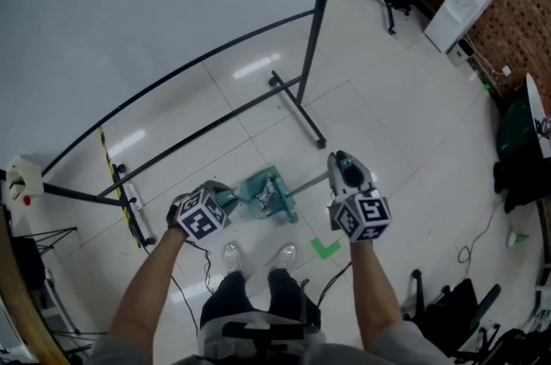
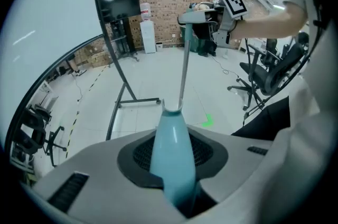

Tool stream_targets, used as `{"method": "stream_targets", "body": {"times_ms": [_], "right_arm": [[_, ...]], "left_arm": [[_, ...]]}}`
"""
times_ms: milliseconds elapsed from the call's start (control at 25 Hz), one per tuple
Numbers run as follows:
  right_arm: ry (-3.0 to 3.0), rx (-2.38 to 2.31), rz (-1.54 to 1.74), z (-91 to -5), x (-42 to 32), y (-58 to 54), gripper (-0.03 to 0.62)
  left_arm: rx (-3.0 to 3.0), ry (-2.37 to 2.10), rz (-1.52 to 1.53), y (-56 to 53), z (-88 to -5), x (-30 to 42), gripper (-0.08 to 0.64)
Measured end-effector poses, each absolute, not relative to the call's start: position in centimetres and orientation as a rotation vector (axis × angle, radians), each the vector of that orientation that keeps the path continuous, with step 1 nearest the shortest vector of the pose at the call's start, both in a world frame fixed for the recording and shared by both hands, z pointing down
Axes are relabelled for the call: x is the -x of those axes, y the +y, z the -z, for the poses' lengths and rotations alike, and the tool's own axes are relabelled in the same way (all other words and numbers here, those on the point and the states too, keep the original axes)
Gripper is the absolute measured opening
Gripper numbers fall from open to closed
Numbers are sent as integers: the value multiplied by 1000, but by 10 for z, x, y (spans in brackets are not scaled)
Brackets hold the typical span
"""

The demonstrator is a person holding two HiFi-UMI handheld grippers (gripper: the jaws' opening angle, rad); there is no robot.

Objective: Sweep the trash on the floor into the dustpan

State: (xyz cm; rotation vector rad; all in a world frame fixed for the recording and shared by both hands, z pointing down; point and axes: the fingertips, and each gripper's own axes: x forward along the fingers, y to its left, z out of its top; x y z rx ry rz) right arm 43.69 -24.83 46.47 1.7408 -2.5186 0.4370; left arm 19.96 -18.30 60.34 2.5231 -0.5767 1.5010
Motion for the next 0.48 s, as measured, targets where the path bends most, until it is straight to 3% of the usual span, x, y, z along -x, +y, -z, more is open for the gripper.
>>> {"method": "stream_targets", "body": {"times_ms": [480], "right_arm": [[-2567,-1719,-29,-298,-393,-219,72]], "left_arm": [[-2574,-840,-1265,-192,-519,-129,103]]}}
